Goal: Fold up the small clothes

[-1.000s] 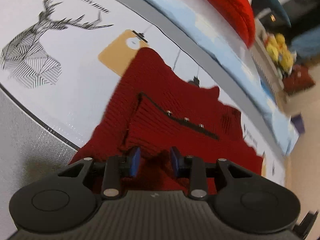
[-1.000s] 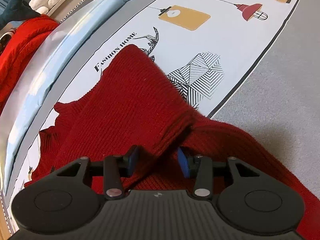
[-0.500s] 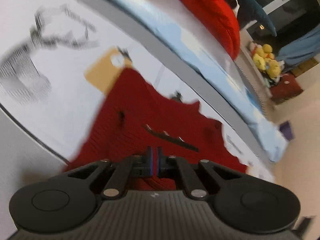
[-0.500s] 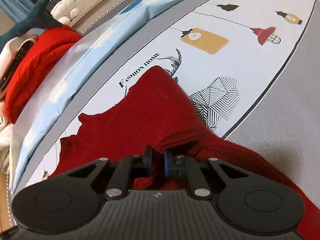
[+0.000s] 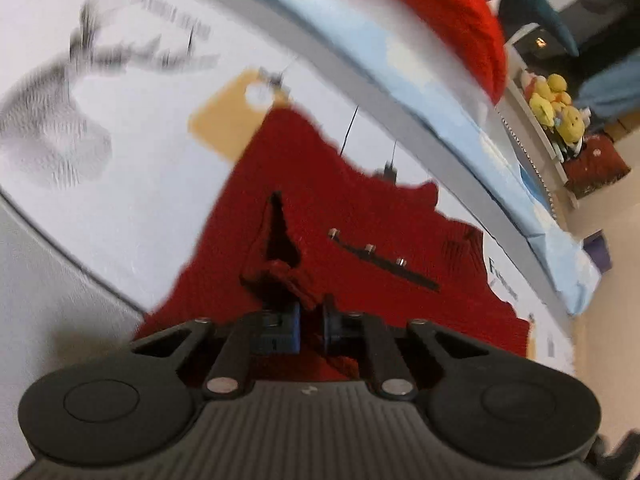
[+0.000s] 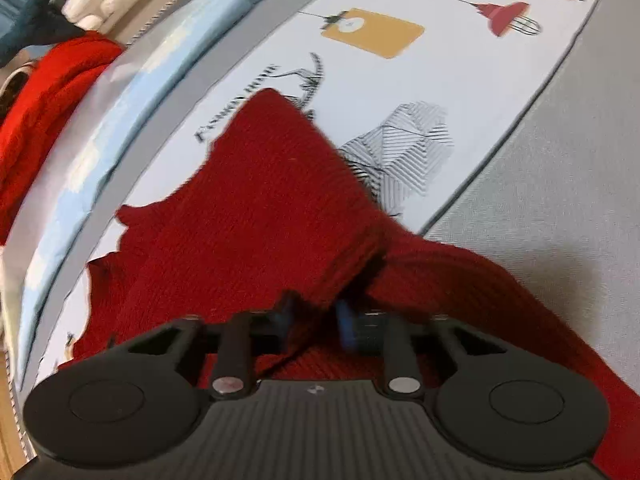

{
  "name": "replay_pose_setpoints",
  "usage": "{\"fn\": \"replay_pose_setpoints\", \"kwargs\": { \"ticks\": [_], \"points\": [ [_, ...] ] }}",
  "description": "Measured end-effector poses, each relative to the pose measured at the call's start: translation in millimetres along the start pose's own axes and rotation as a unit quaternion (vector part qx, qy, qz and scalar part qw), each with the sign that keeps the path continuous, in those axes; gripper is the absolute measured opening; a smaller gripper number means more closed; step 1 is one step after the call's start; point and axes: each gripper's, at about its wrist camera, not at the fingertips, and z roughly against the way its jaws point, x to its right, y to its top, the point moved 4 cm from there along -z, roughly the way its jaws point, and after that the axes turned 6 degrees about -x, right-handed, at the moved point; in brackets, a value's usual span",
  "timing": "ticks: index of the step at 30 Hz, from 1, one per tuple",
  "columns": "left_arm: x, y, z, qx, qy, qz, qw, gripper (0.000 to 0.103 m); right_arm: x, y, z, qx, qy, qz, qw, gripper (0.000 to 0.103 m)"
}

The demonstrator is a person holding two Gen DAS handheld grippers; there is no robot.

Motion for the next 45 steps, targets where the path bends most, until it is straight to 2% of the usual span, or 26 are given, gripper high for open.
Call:
{"fn": "replay_pose_setpoints", "kwargs": {
  "ticks": [2,5,6,7,9,11,12,14,16,18,19,21,23,24,25,29,31,34,36,38,40,42,43,44,45],
  "points": [
    [13,4,19,0.05,0.009,-0.036,0.9981,0.009,-7,-1,7,0.01,0.008,0.012,1.0,0.011],
    [25,11,43,0.115,0.031,-0.078,0.9898,0.009,-24,-5,24,0.032,0.031,0.04,0.998,0.01],
    [23,13,42,0.116,0.037,-0.074,0.9897,0.01,-27,-7,26,0.03,0.039,0.046,0.998,0.01],
    [18,14,38,0.101,0.039,-0.066,0.9919,0.011,-28,-10,24,0.014,0.042,0.042,0.998,0.011],
    [6,14,19,0.044,0.036,-0.047,0.9973,0.012,-16,-17,7,-0.031,0.017,0.018,0.999,0.014],
    [-1,13,17,0.044,0.062,-0.031,0.9966,0.015,-3,-22,-2,-0.056,-0.028,-0.002,0.998,0.015],
    [1,13,20,0.052,0.066,-0.04,0.9957,0.017,-2,-23,0,-0.054,-0.039,-0.005,0.998,0.016],
    [11,15,28,0.073,0.07,-0.067,0.9926,0.02,-10,-23,13,-0.027,-0.031,0.014,0.999,0.016],
    [21,14,32,0.09,0.073,-0.092,0.989,0.02,-24,-20,31,0.021,-0.03,0.053,0.998,0.016],
    [27,12,28,0.087,0.073,-0.102,0.9883,0.023,-35,-17,43,0.067,-0.01,0.086,0.994,0.017],
    [27,10,25,0.08,0.071,-0.101,0.9891,0.023,-38,-14,44,0.077,-0.001,0.096,0.992,0.02],
    [27,8,18,0.066,0.064,-0.1,0.9907,0.023,-37,-6,34,0.072,0.01,0.113,0.991,0.025],
    [29,5,15,0.059,0.057,-0.108,0.9907,0.023,-23,3,16,0.046,-0.011,0.102,0.994,0.024],
    [32,5,15,0.058,0.052,-0.114,0.9904,0.023,-11,7,10,0.04,-0.026,0.086,0.995,0.015],
    [33,4,16,0.06,0.051,-0.119,0.9897,0.023,1,12,4,0.035,-0.043,0.068,0.996,0.0],
    [43,0,24,0.084,0.061,-0.164,0.981,0.026,4,19,3,0.038,-0.043,0.058,0.997,0.0],
    [42,-1,23,0.085,0.066,-0.169,0.9796,0.026,-7,15,14,0.056,-0.043,0.075,0.995,0.005],
    [38,1,27,0.104,0.092,-0.169,0.9757,0.026,-25,11,18,0.075,-0.033,0.119,0.989,0.026],
    [41,4,36,0.132,0.106,-0.178,0.9693,0.026,-28,8,19,0.081,-0.049,0.133,0.987,0.027],
    [44,6,42,0.145,0.099,-0.185,0.9669,0.026,-26,9,20,0.083,-0.051,0.128,0.987,0.027],
    [45,4,35,0.124,0.08,-0.186,0.9714,0.026,-24,13,19,0.078,-0.046,0.128,0.988,0.029],
    [40,-1,18,0.076,0.079,-0.182,0.9772,0.027,-19,13,12,0.06,-0.06,0.133,0.988,0.035],
    [34,-5,4,0.037,0.096,-0.177,0.9789,0.027,-15,11,5,0.042,-0.064,0.132,0.988,0.035],
    [27,-9,-9,0.001,0.124,-0.175,0.9768,0.026,-13,10,0,0.033,-0.061,0.131,0.989,0.035],
    [23,-12,-14,-0.01,0.137,-0.18,0.9739,0.025,-14,11,3,0.036,-0.061,0.129,0.989,0.034]
  ]
}}
